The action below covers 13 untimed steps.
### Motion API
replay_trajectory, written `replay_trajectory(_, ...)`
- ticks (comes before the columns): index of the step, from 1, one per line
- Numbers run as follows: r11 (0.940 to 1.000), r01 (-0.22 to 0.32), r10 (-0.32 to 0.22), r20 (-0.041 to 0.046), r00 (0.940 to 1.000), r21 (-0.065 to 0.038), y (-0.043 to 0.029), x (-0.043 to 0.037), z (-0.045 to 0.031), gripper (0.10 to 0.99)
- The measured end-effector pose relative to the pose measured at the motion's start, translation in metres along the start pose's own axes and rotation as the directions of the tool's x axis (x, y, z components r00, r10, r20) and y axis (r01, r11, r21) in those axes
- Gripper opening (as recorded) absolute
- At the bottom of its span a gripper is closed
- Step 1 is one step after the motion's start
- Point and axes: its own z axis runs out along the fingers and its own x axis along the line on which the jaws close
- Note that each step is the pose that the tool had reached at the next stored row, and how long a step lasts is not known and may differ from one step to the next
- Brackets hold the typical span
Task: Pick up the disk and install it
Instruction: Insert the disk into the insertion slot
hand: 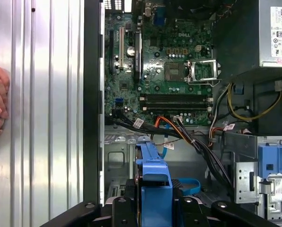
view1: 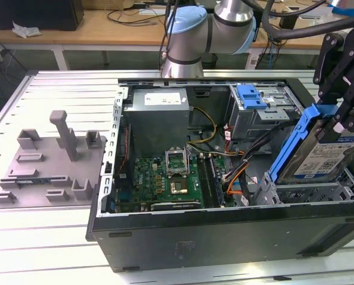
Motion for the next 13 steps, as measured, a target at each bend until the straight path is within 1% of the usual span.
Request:
replay_trajectory(8,1.0000,0.000,0.000,0.0001,1.0000,0.000,-0.0003,0.0007,0.0083,0.369)
replay_trajectory(13,1.0000,0.000,0.000,-0.0001,1.0000,0.000,-0.0004,0.0010,0.0118,0.369)
